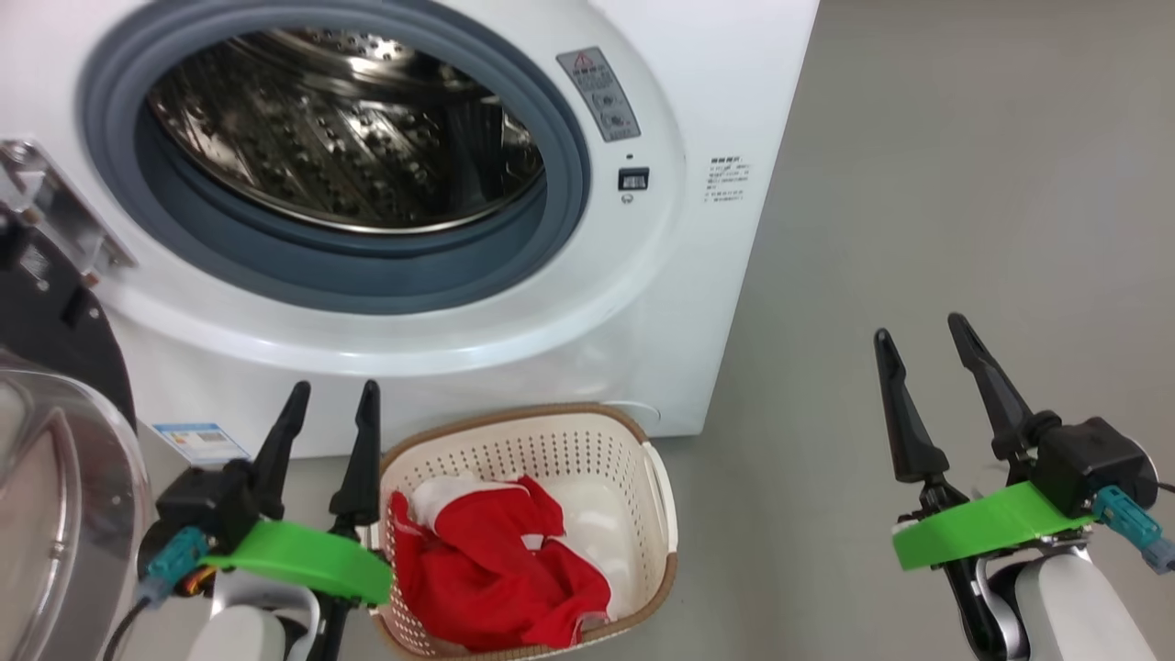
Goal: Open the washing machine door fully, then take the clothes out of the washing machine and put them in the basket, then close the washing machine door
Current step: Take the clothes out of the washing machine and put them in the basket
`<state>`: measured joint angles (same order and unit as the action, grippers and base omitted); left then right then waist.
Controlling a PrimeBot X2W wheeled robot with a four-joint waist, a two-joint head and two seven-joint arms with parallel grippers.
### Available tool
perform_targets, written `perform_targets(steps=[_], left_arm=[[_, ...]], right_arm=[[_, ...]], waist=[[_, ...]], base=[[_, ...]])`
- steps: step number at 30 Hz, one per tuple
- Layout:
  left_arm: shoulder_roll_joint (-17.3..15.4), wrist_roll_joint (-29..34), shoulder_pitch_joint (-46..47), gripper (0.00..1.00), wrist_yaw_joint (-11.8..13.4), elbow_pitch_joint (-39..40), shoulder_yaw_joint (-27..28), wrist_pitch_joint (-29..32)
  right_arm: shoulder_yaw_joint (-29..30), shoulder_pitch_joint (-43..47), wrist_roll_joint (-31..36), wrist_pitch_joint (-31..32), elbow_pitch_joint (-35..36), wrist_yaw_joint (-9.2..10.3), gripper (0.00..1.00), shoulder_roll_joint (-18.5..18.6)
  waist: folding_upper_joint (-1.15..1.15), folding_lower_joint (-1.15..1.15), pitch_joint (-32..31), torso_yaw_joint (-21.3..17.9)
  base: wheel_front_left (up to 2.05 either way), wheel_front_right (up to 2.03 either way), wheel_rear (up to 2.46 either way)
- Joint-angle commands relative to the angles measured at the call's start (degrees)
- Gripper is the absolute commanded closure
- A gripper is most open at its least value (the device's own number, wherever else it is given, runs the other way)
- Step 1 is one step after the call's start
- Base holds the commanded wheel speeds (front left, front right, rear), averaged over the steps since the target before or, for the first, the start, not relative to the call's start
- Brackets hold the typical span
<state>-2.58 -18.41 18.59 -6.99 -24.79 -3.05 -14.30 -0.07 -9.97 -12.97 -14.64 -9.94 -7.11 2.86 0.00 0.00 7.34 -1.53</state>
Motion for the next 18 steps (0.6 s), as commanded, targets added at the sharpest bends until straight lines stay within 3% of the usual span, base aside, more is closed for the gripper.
perform_targets(steps=[1,9,18], left_arm=[[-0.9,1.2,-0.5,0.00,0.5,2.4,2.4,-0.7],[-1.8,6.8,-5.7,0.00,0.3,9.7,4.8,-0.7],[-1.1,8.0,-10.2,0.00,0.2,13.5,7.3,-0.7]], right_arm=[[-0.7,0.0,0.6,-0.4,1.0,-0.37,0.00,0.0],[0.4,2.1,0.7,-0.4,-0.9,-0.37,0.00,0.0],[1.9,3.6,0.7,-0.4,-3.0,-0.37,0.00,0.0]], waist=[[0.00,0.00,-1.8,0.3],[0.00,0.00,-4.7,0.0],[0.00,0.00,-6.9,0.3]], base=[[0.00,0.00,0.00],[0.00,0.00,0.00],[0.00,0.00,0.00]])
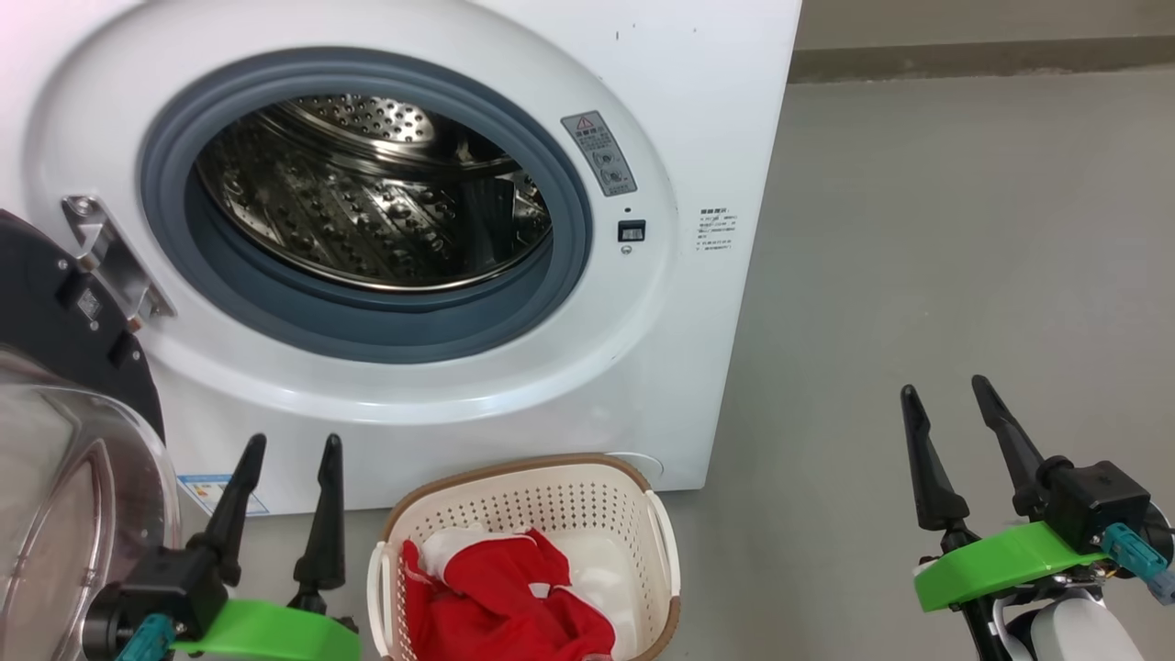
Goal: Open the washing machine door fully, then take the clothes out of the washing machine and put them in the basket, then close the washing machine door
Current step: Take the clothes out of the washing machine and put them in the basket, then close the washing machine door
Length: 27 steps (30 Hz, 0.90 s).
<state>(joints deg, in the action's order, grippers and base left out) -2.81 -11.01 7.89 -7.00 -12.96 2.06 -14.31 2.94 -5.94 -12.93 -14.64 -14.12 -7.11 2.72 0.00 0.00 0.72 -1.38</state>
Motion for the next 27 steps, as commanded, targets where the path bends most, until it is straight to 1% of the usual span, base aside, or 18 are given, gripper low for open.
perform_targets(steps=[1,12,20,27], left_arm=[[-0.8,0.7,0.3,0.00,0.2,1.7,2.4,-0.7],[-0.5,1.3,-0.7,0.00,0.6,1.5,4.4,-0.7],[-0.3,0.5,-1.2,0.00,0.2,2.9,3.8,-0.7],[-0.5,1.3,-1.1,0.00,-0.1,2.5,3.6,-0.7]], right_arm=[[-1.1,-0.4,0.7,-0.4,1.0,-0.37,0.00,0.2],[-0.5,0.2,0.6,-0.4,1.1,-0.37,0.00,0.2],[-0.4,0.3,0.4,-0.4,1.1,-0.37,0.00,0.2],[-0.5,0.1,-0.1,-0.4,1.1,-0.37,0.00,0.2]], waist=[[0.00,0.00,-0.4,0.2],[0.00,0.00,-1.1,0.4],[0.00,0.00,-1.2,0.3],[0.00,0.00,-1.1,0.3]], base=[[0.00,0.00,0.00],[0.00,0.00,0.00],[0.00,0.00,0.00],[0.00,0.00,0.00]])
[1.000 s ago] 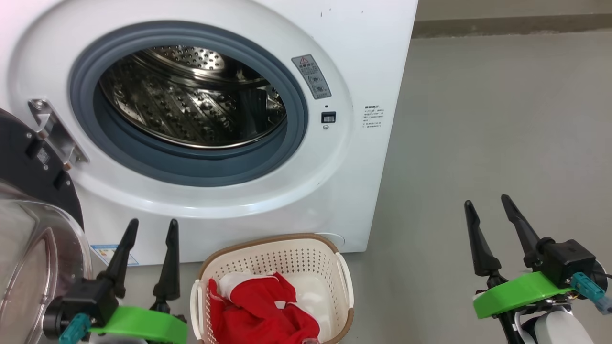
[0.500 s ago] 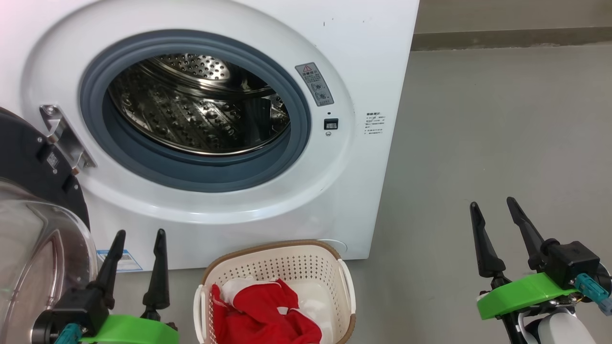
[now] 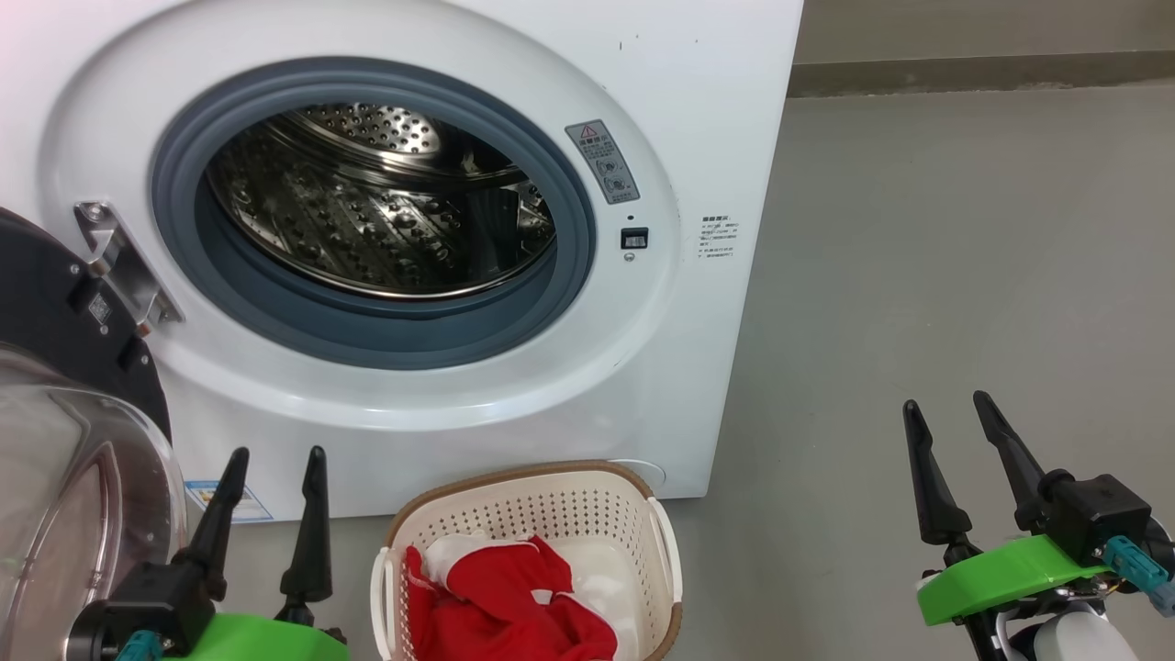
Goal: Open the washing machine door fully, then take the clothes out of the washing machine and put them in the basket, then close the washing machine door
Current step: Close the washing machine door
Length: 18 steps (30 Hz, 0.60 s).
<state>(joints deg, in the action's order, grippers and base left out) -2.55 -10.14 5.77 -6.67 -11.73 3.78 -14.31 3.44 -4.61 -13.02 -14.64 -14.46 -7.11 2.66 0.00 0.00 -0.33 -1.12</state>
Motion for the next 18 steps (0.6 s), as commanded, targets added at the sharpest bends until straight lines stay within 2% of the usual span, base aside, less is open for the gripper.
perform_targets(steps=[1,11,18], left_arm=[[-0.8,0.6,1.0,0.00,-0.4,1.3,2.0,-0.7],[-0.9,1.6,1.2,0.00,-0.5,1.1,2.3,-0.7],[-0.8,2.0,1.5,0.00,-0.6,0.8,2.1,-0.7]], right_arm=[[-0.9,-1.3,0.0,-0.4,1.4,-0.37,0.00,0.2],[-0.8,-1.2,0.0,-0.4,1.8,-0.37,0.00,0.2],[-0.7,-1.4,0.0,-0.4,1.7,-0.37,0.00,0.2]], waist=[[0.00,0.00,0.0,0.0],[0.00,0.00,0.0,0.1],[0.00,0.00,0.3,0.3]], base=[[0.00,0.00,0.00],[-0.10,0.10,0.00],[-1.01,1.01,0.00]])
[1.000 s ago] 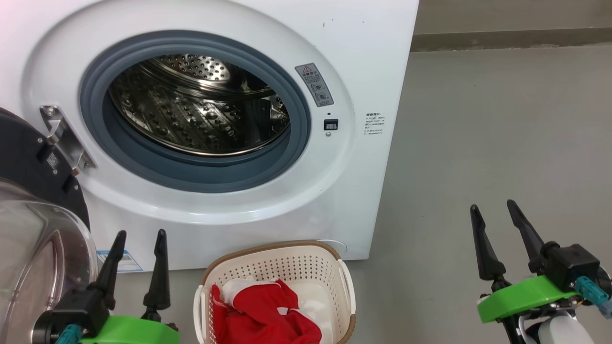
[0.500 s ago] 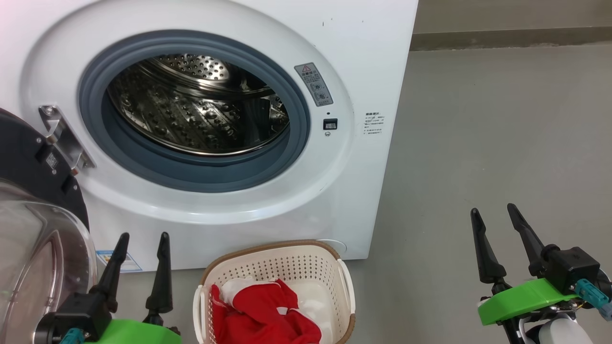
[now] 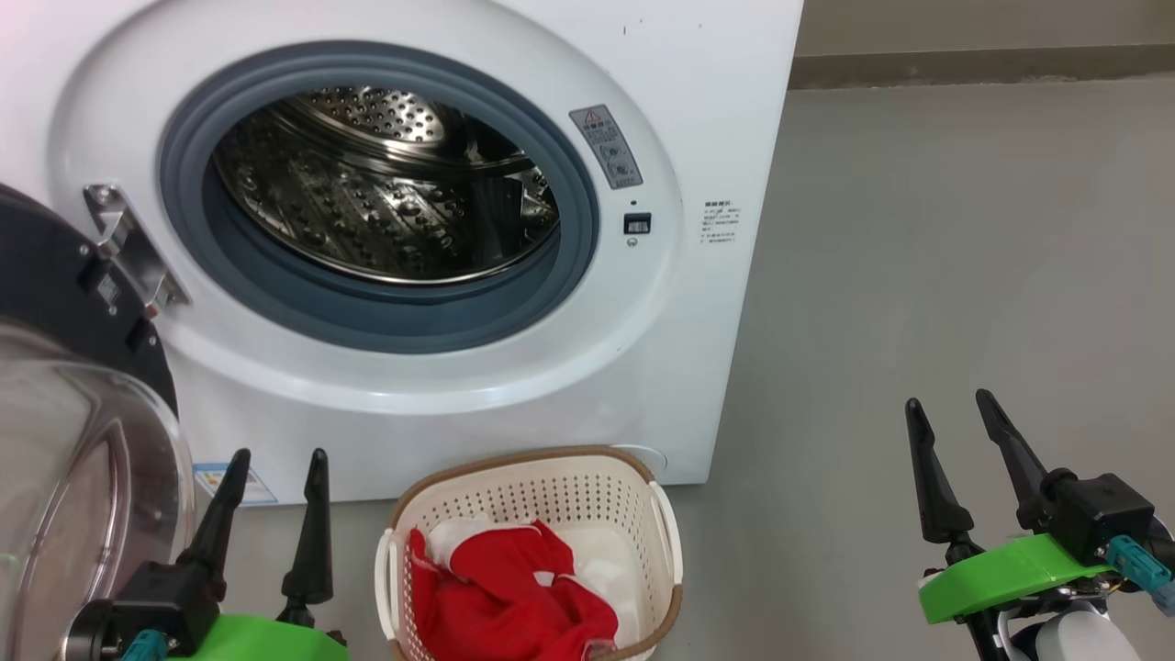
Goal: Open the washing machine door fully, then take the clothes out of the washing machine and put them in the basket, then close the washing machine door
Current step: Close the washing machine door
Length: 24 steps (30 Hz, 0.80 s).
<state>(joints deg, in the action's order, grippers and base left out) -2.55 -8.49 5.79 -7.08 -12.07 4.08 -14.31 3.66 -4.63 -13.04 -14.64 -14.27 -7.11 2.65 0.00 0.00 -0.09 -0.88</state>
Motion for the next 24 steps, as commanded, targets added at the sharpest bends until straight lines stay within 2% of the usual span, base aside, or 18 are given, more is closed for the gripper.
perform_targets(steps=[1,13,24], left_arm=[[-0.8,0.4,1.5,0.00,-0.2,1.1,1.7,-0.7],[-1.4,-0.8,1.5,0.00,-0.3,2.4,1.0,-0.7],[-1.4,-1.8,1.6,0.00,-0.4,2.3,1.0,-0.7]], right_arm=[[-0.9,-1.4,0.0,-0.4,1.5,-0.37,0.00,0.2],[-1.0,-1.8,-0.6,-0.4,1.1,-0.37,0.00,0.2],[-1.0,-1.7,-0.5,-0.4,1.1,-0.37,0.00,0.2]], waist=[[0.00,0.00,0.0,0.0],[0.00,0.00,0.1,-0.1],[0.00,0.00,0.2,0.1]], base=[[-1.55,1.55,0.00],[-1.71,1.77,-0.06],[-0.50,0.50,0.00]])
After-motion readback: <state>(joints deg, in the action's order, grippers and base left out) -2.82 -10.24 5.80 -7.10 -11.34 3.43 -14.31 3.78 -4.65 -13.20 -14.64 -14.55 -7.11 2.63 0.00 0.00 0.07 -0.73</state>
